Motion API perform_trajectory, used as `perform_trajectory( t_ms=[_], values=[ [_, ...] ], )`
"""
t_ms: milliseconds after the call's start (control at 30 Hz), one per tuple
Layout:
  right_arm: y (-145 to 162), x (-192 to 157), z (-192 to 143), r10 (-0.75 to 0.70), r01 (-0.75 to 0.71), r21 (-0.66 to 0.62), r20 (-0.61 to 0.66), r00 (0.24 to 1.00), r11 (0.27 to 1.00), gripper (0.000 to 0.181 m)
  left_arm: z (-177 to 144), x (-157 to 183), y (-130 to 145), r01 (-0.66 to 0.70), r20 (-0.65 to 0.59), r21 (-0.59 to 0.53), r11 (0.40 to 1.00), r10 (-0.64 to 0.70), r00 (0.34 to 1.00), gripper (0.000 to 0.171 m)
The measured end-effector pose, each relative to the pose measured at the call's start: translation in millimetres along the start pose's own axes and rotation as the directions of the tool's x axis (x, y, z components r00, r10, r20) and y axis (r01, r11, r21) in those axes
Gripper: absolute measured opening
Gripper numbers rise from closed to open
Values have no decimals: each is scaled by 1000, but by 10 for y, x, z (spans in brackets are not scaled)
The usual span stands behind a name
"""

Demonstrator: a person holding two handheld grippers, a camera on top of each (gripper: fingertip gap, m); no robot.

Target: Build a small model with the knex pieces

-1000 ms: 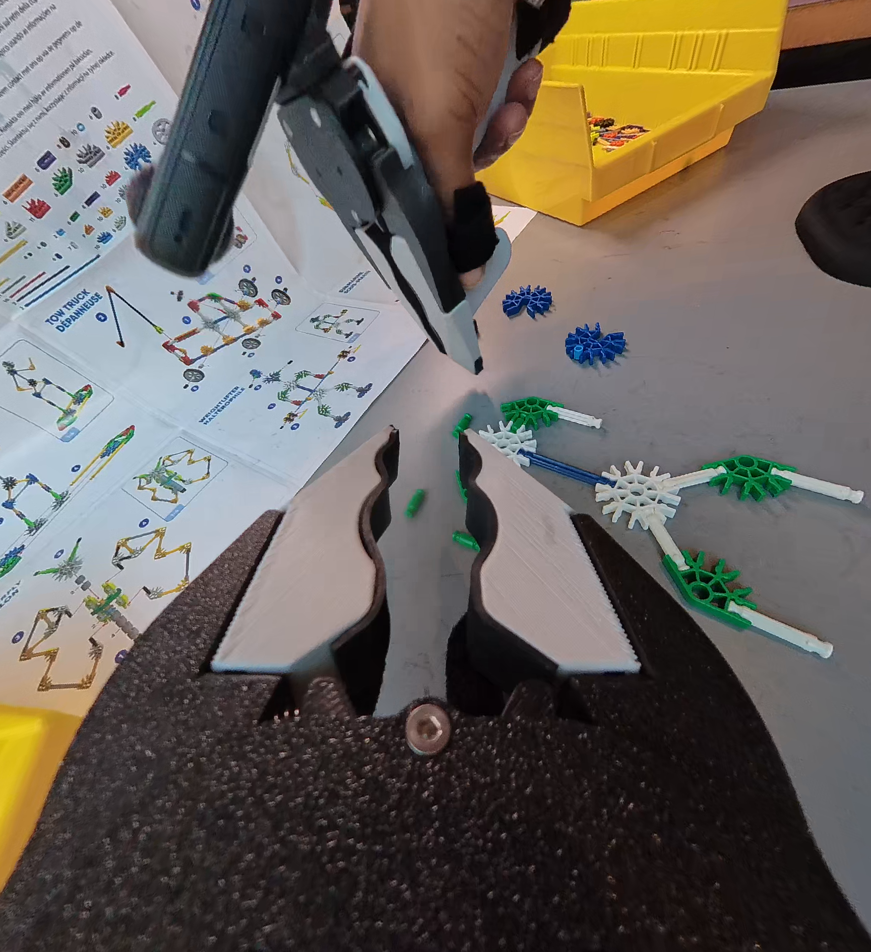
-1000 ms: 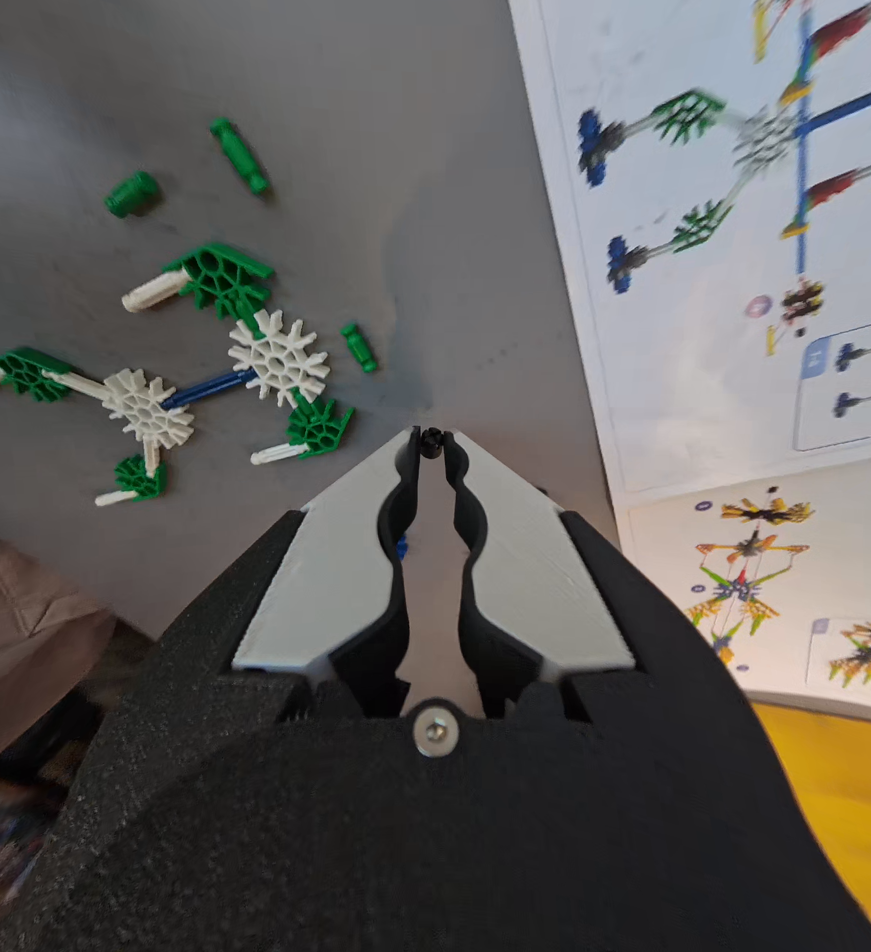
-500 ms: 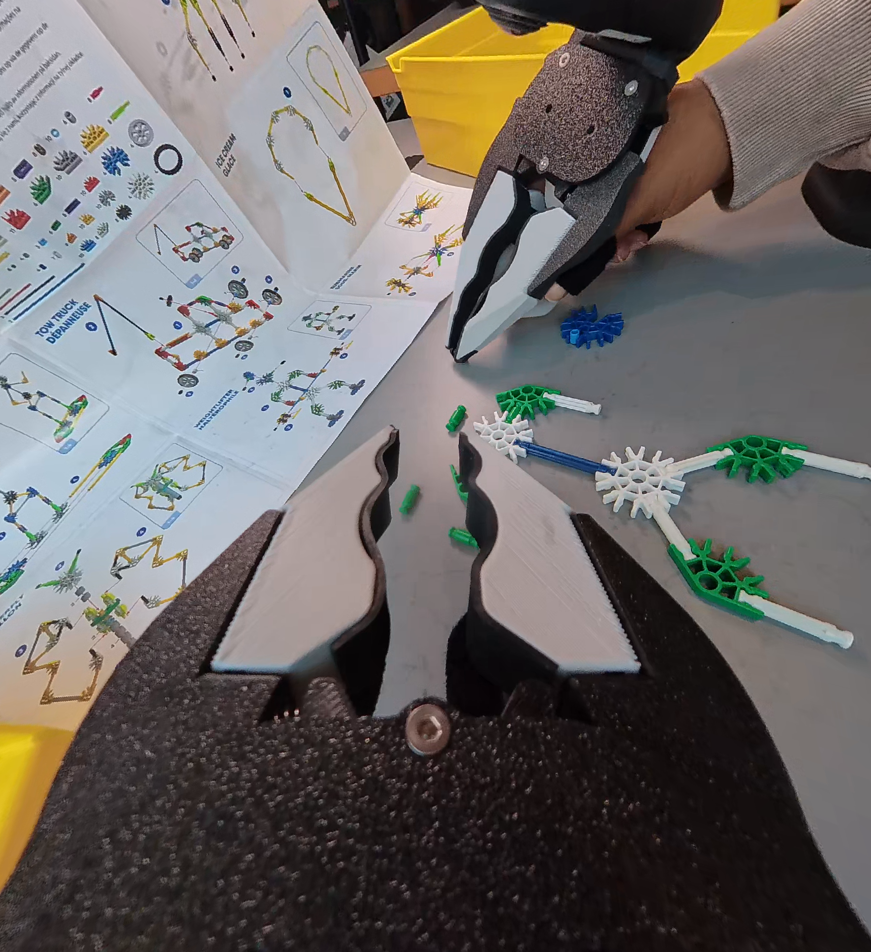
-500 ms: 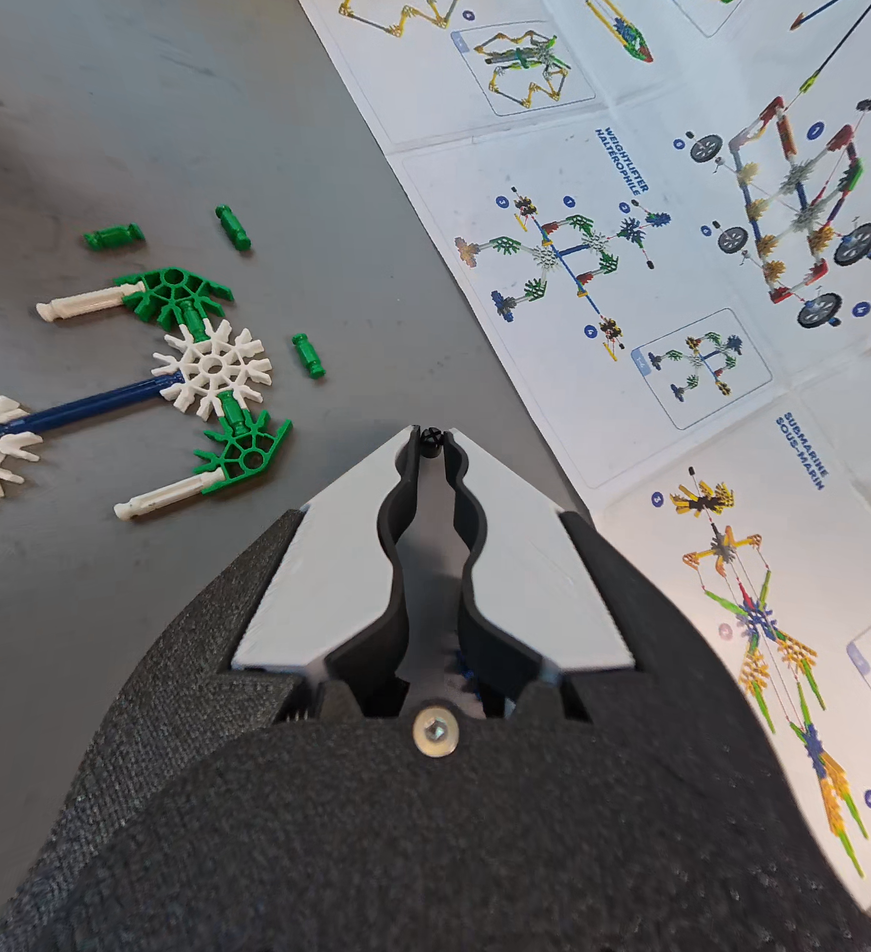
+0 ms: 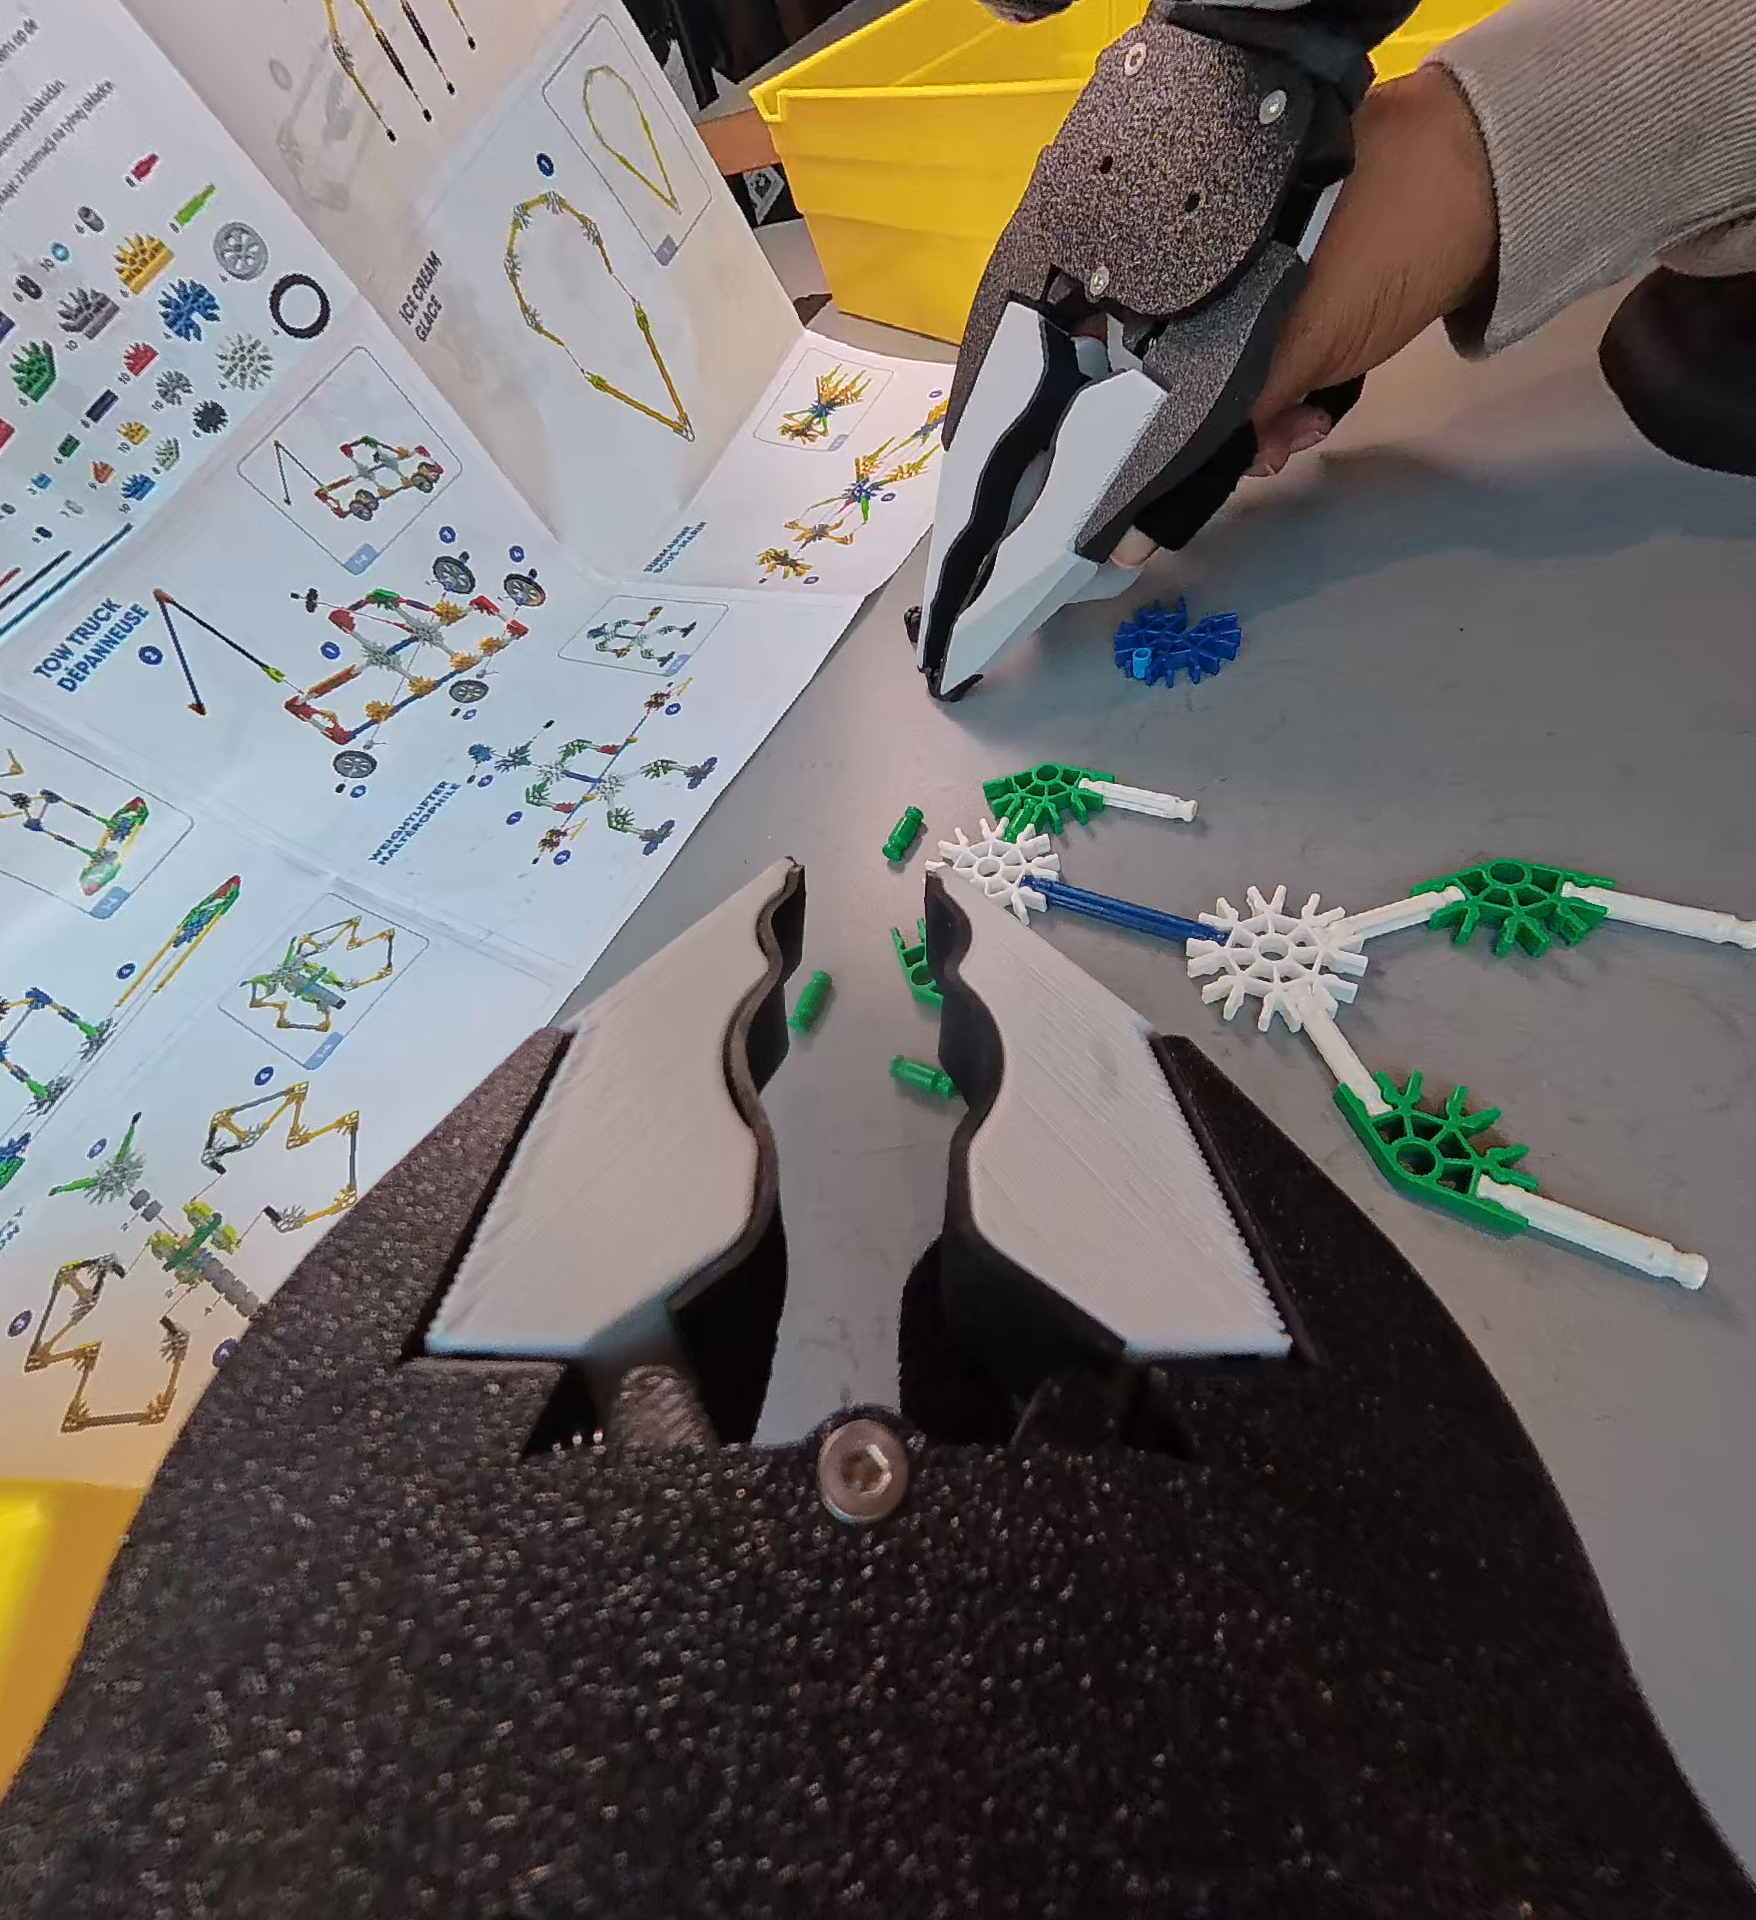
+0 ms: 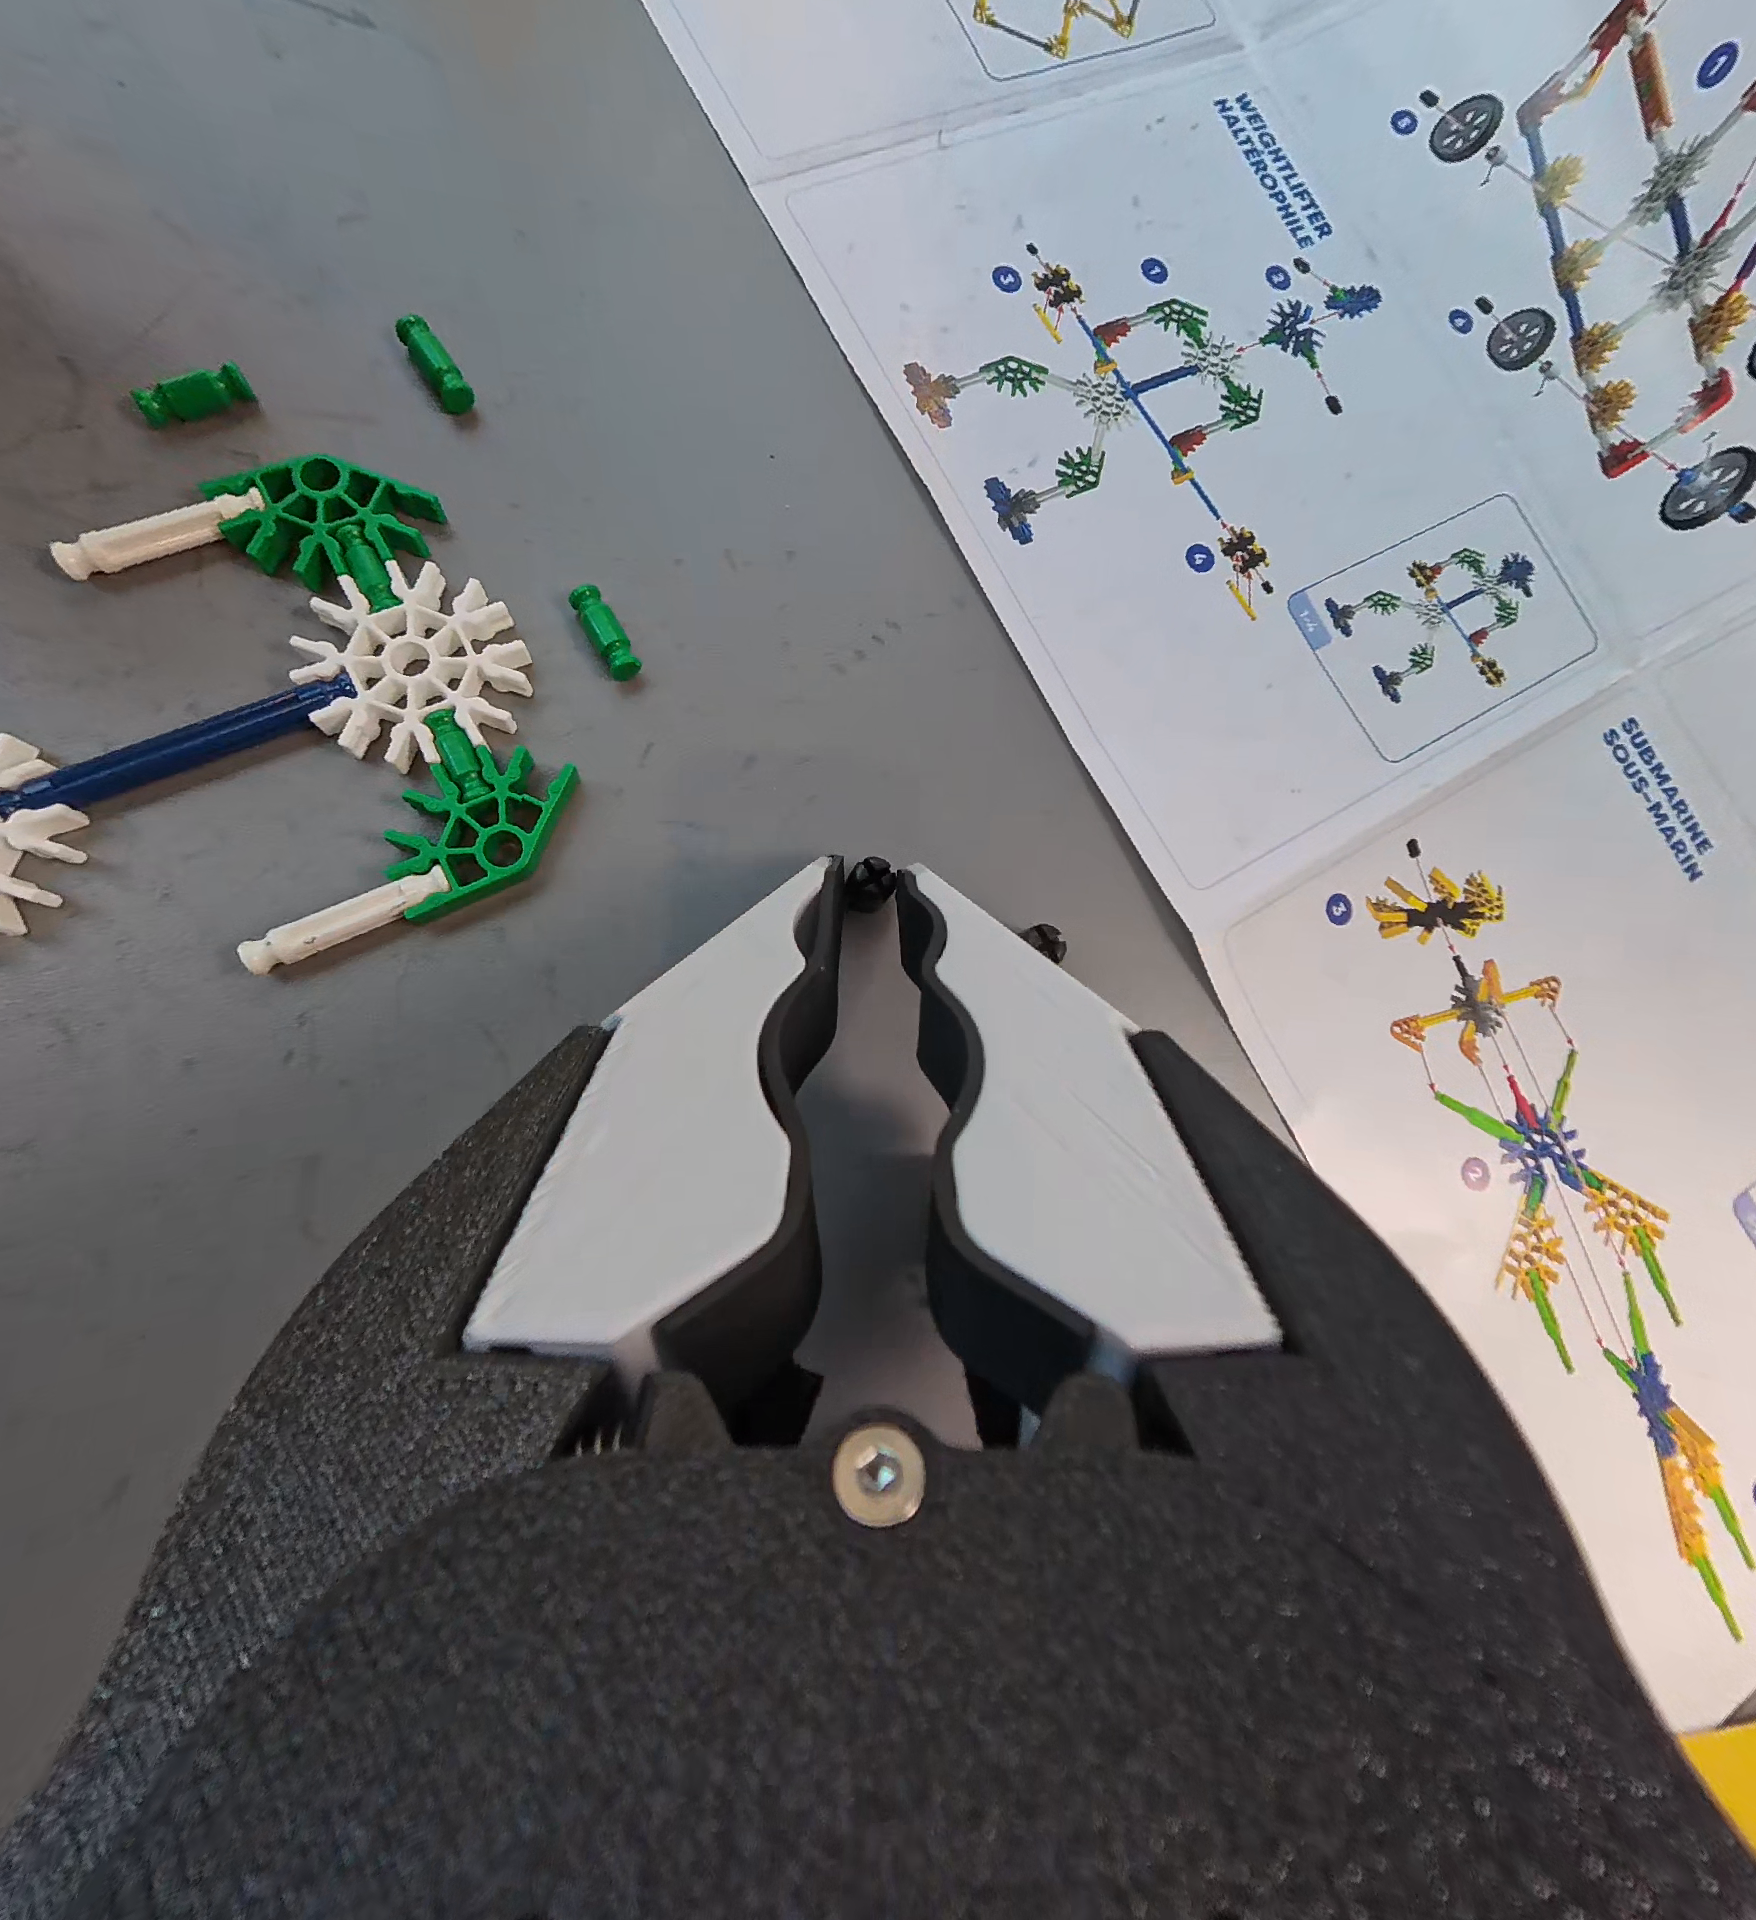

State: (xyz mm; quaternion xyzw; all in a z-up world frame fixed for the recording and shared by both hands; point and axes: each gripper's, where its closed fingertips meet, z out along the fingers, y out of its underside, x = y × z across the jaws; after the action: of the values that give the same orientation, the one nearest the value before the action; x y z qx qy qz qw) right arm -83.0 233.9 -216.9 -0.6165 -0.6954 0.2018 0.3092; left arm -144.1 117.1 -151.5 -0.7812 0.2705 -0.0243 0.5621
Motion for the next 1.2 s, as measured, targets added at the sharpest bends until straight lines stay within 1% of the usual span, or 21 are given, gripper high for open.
perform_trajectory(
  t_ms=[133, 233, 300, 500, 567, 633, 700, 833, 967, 1200],
  values=[
    [-39, 12, -25, -12, 12, -4, 4, 1000, 1000, 14, -2, -6, 1, 0, 2, 0, 1000, 0, 1000, 21],
    [-173, 73, -122, 26, -27, 43, 8, 1000, 999, 14, -7, -9, 5, 11, -2, -2, 1000, -11, 1000, 21],
    [-207, 93, -177, 60, -62, 43, 33, 998, 997, 14, -10, -4, 3, 22, -8, -2, 1000, -22, 1000, 21],
    [-56, 43, -101, 94, -90, -52, 73, 993, 995, 14, -3, 5, 9, 18, -10, -6, 1000, -18, 1000, 21],
    [-39, 17, -58, 88, -84, -64, 78, 993, 994, 13, -4, 1, 11, 17, -8, -6, 1000, -17, 1000, 21],
    [-21, -3, -30, 81, -74, -84, 82, 993, 994, 7, -8, -6, 9, 20, -7, -5, 1000, -20, 1000, 21],
    [-42, 10, -27, 75, -69, -83, 78, 994, 994, 7, -9, -9, 9, 21, -6, -5, 1000, -21, 1000, 21],
    [-178, 192, -89, 137, -135, -31, 49, 989, 990, 7, -10, -2, 1, 19, -9, -3, 1000, -19, 1000, 21],
    [-92, 380, -43, 166, -164, -90, 16, 986, 982, 7, -7, 5, -1, 15, -10, -5, 1000, -15, 1000, 21],
    [-4, 369, 49, 165, -161, -124, 24, 986, 979, 7, -17, -13, -6, 20, -5, -2, 1000, -20, 1000, 21]
  ],
)
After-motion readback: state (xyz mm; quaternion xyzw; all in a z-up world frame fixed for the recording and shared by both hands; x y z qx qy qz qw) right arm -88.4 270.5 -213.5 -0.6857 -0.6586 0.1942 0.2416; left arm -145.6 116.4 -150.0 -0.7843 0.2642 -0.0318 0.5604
